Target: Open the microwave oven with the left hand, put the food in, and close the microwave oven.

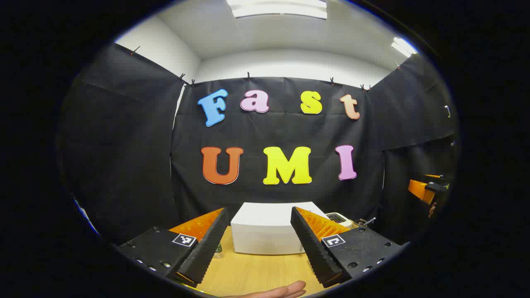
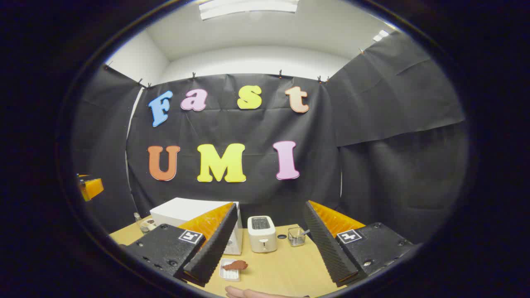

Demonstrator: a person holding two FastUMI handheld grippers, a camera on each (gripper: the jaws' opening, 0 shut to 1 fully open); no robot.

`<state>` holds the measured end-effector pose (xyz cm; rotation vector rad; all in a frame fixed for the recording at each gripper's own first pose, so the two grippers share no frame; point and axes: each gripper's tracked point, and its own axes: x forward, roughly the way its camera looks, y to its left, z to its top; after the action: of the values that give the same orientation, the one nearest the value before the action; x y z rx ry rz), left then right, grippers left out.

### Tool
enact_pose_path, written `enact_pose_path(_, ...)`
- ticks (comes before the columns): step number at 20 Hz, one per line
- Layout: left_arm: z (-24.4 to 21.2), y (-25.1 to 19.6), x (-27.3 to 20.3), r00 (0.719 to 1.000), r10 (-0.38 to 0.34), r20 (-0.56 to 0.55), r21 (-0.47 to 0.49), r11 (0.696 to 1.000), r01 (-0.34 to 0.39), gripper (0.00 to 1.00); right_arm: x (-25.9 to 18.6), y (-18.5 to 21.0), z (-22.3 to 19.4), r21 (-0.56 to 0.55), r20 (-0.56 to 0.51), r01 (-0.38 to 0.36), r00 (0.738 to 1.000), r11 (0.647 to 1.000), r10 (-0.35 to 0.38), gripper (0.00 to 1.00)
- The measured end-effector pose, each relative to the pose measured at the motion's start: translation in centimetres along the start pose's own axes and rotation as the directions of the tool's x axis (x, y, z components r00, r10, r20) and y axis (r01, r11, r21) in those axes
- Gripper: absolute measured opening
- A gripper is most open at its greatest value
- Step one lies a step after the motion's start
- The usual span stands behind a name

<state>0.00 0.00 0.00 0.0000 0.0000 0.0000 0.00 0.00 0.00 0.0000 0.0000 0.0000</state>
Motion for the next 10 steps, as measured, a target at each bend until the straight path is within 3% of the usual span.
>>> enact_pose_path(1,0.0,-0.2,-0.2,1.000,-0.004,0.003,0.001,1.000,0.004,0.94,0.0,-0.2,-0.3,-0.001,-0.009,0.004,1.000,1.000,-0.004,1.00)
enact_pose_path(5,0.2,-0.7,-0.7,1.000,-0.023,0.019,0.007,1.000,0.023,0.94,-0.4,-0.2,-1.4,0.040,-0.052,-0.014,0.999,0.999,0.016,1.00)
enact_pose_path(6,0.3,-0.8,-0.9,1.000,-0.021,0.018,0.003,1.000,0.021,0.94,-0.3,-0.5,-1.5,0.045,-0.055,-0.011,0.998,0.999,0.013,0.95)
enact_pose_path(7,0.2,-0.7,-1.1,1.000,-0.017,0.018,0.003,1.000,0.017,0.94,-0.3,-0.7,-1.5,0.043,-0.057,-0.007,0.998,0.999,0.010,1.00)
enact_pose_path(10,-0.7,-0.8,-1.6,1.000,-0.016,0.003,0.012,1.000,0.016,0.94,-0.5,-0.6,-1.9,0.037,-0.063,-0.018,0.998,0.999,0.020,1.00)
